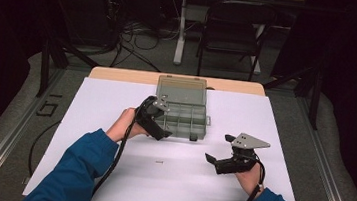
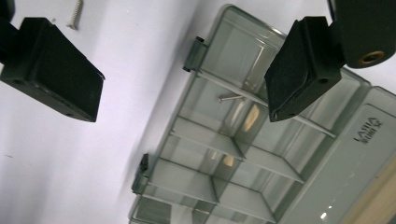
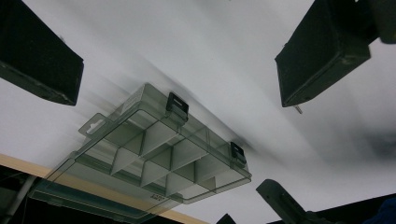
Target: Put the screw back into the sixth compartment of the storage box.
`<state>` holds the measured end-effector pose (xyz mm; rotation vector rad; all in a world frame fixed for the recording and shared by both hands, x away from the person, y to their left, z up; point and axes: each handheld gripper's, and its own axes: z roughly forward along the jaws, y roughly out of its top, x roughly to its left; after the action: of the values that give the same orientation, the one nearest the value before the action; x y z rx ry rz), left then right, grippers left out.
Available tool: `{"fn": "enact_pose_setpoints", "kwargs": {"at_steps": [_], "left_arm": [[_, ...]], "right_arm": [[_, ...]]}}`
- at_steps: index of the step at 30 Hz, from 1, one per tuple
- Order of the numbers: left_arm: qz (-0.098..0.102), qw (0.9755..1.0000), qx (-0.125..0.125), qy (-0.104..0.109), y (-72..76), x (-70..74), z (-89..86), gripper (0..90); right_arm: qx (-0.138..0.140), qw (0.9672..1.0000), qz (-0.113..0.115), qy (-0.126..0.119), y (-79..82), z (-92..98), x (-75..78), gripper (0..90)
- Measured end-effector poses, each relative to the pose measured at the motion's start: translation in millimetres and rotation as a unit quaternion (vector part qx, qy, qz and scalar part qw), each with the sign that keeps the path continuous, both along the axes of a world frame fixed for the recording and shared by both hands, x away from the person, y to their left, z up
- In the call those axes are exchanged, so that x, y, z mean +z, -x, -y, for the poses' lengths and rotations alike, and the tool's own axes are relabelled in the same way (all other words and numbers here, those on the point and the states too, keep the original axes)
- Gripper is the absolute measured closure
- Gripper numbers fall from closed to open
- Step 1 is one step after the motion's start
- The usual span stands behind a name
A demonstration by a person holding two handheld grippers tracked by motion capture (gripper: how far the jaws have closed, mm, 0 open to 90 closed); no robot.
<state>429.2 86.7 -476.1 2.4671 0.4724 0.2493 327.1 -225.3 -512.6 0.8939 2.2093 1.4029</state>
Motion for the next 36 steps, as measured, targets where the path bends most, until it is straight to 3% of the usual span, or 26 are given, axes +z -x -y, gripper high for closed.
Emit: {"fn": "enact_pose_setpoints", "kwargs": {"at_steps": [13,36], "left_arm": [[0.011,0.9997,-0.019,-0.006,25.7,-7.1,-4.1,3.4],[0.007,0.9990,-0.042,-0.016,50.2,-23.2,-4.6,0.0]], "right_arm": [[0.001,1.0000,0.002,0.000,-0.2,-0.4,-0.3,0.0],[0.001,1.0000,0.002,-0.001,-0.2,-0.4,-0.2,0.0]]}}
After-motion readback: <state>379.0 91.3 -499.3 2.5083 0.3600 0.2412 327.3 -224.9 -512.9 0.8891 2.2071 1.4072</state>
